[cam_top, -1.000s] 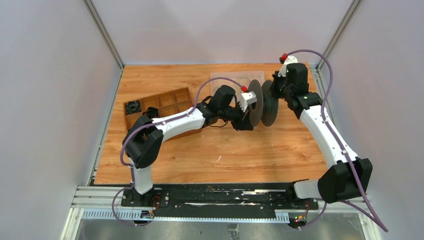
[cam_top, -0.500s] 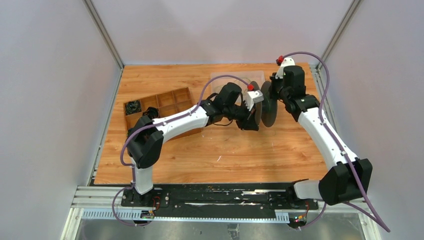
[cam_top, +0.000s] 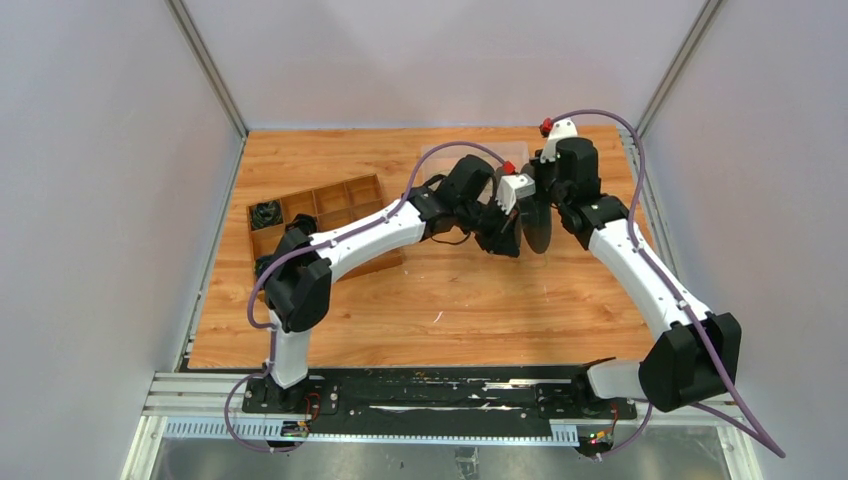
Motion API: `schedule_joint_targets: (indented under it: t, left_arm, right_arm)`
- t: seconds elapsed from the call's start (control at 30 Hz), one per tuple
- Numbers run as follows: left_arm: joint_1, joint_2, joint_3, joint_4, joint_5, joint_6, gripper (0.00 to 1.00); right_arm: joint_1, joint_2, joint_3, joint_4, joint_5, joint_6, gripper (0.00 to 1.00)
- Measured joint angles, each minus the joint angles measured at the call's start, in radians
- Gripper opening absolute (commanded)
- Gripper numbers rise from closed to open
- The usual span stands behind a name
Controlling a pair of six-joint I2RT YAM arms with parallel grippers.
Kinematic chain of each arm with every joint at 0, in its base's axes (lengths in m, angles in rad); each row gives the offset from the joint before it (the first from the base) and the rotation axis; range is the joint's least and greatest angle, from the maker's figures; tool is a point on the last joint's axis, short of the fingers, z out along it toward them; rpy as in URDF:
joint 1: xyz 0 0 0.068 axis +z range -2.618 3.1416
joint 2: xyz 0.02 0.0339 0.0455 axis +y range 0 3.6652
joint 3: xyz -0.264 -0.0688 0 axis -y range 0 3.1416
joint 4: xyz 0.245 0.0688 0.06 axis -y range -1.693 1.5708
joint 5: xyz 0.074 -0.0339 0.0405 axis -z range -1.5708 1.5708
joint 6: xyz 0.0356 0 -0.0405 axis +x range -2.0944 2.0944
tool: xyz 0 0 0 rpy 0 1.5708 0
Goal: Wrap the cables
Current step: Wrap the cable around the cable reel.
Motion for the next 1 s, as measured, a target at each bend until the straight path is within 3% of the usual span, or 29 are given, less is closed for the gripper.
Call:
schedule_joint_targets:
  t: [0.13, 0.37, 0.53, 0.83, 1.0]
  left_arm:
    - [0.0, 0.008, 0.015, -0.021, -0.01, -0.017, 0.07]
    - [0.0, -0.006, -0.005, 0.033, -0.014, -0.032, 0.33]
    - [0.004, -0.059, -0.101, 0.094, -0.011, -0.029, 0.45]
    - [0.038, -0.163, -0.367, 0.238, 0.009, 0.011, 0.57]
    - [0.085, -0.227, -0.511, 0.332, 0.007, 0.041, 0.7]
  right_arm:
    - [0.007, 0.0, -0.012, 0.011, 0.011, -0.015, 0.01]
    - [0.008, 0.0, -0.017, -0.009, 0.012, -0.031, 0.01]
    - [0.008, 0.0, -0.004, -0.031, 0.012, -0.031, 0.01]
    - [-0.036, 0.002, 0.119, -0.081, -0.008, -0.014, 0.01]
    - [-0.067, 0.005, 0.188, -0.119, -0.052, 0.008, 0.01]
